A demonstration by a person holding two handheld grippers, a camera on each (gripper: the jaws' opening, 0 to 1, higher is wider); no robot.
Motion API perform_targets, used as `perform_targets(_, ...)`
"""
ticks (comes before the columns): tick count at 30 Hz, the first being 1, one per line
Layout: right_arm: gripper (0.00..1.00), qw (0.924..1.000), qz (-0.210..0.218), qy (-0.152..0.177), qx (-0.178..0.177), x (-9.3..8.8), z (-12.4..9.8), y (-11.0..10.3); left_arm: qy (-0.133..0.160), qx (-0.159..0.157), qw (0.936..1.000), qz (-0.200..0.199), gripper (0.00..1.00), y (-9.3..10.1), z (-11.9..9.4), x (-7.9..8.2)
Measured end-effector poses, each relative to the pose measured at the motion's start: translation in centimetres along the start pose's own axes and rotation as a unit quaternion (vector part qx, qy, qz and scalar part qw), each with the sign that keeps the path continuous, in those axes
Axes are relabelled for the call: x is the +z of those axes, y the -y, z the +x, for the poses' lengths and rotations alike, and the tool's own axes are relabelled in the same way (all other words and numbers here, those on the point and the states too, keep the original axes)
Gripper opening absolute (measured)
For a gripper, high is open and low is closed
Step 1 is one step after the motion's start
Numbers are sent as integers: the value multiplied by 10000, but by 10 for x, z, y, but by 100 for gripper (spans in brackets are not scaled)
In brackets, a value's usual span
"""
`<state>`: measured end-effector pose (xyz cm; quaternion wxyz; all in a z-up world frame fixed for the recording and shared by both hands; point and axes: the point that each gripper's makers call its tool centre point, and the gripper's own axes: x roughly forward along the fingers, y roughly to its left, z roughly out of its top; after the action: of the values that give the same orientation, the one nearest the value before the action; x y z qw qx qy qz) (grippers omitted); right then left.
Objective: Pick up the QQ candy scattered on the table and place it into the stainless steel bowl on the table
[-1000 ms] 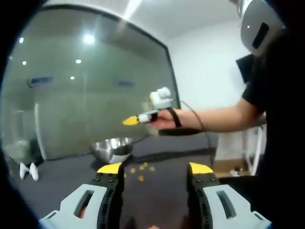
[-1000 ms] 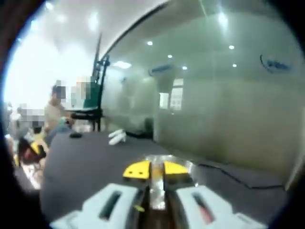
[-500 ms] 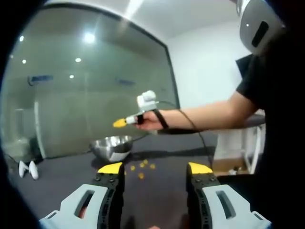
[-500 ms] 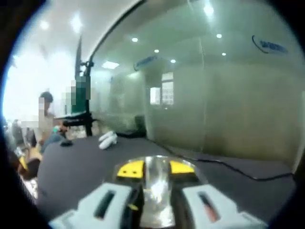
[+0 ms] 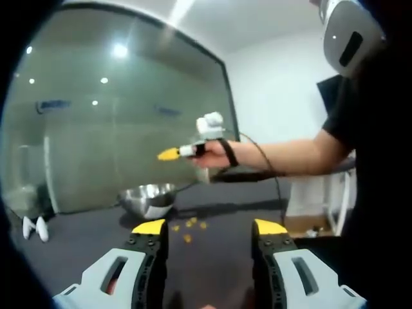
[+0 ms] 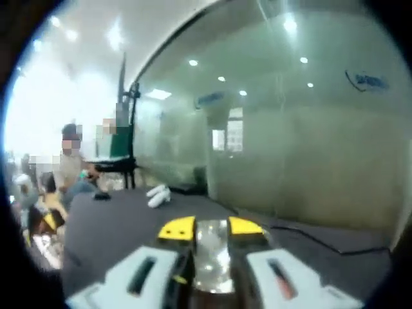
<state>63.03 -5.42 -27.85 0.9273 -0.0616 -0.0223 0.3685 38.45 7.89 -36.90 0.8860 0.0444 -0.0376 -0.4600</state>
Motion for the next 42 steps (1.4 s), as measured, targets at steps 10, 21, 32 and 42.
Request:
perform_targets(10, 25, 9995, 123, -273, 106, -48, -93, -35, 38, -89, 9999, -73, 53, -1, 6, 1)
perform_targets(21, 26, 9962, 327, -805, 102, -128, -151, -68, 135, -178, 9996, -149, 53, 3, 12, 8)
perform_targets(32, 25, 9936, 337, -1039, 271, -143, -144, -79, 183, -81, 9997, -141, 52, -2, 9, 13)
perform_targets(42, 26, 9898, 454, -1218, 584, -160, -120, -90, 110, -86, 9998, -126, 49, 1, 8, 9)
